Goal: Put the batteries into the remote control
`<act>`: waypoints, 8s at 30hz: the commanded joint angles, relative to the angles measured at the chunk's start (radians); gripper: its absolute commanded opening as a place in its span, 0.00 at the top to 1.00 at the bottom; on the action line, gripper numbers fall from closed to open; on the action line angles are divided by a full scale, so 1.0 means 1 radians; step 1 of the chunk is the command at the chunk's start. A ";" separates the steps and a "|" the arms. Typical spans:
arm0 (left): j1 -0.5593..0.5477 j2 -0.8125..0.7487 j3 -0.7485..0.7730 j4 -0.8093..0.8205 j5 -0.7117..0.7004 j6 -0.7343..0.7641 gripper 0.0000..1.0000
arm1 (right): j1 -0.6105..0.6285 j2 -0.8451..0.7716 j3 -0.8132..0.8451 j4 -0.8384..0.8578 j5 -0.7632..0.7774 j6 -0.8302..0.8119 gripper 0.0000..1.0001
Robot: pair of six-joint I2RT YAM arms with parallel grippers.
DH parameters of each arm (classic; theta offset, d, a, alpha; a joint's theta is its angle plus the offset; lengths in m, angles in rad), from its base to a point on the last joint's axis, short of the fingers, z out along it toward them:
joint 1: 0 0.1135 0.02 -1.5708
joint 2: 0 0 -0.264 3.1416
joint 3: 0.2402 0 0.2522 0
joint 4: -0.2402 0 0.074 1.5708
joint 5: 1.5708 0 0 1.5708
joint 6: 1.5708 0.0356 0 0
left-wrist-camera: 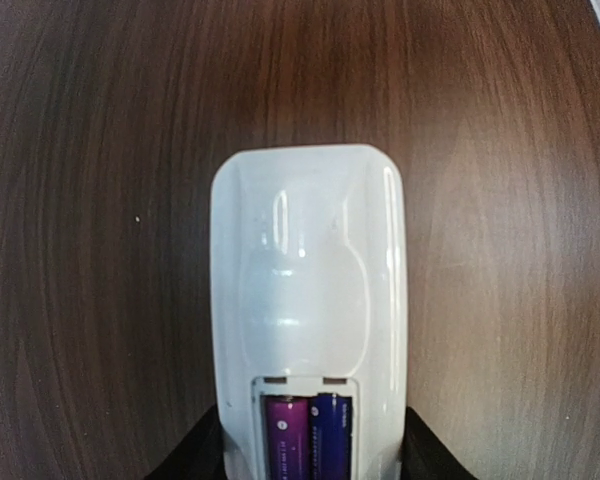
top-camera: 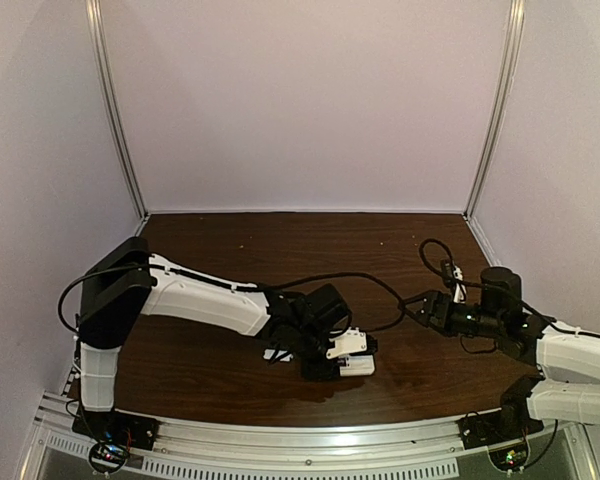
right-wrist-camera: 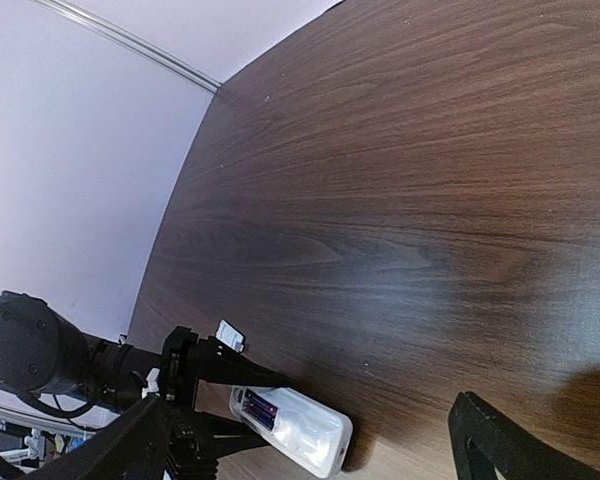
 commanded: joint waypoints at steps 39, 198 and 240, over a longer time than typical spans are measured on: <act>0.120 -0.104 -0.053 -0.279 -0.104 0.179 0.64 | -0.039 -0.076 0.063 -0.098 -0.102 -0.116 0.00; 0.083 -0.700 -0.012 -0.077 1.012 -0.006 0.42 | 0.843 0.230 0.754 -0.323 -0.095 -0.777 1.00; -0.080 -0.653 -0.238 -0.028 -0.010 0.472 0.52 | 0.442 0.438 0.356 0.256 -0.461 0.072 1.00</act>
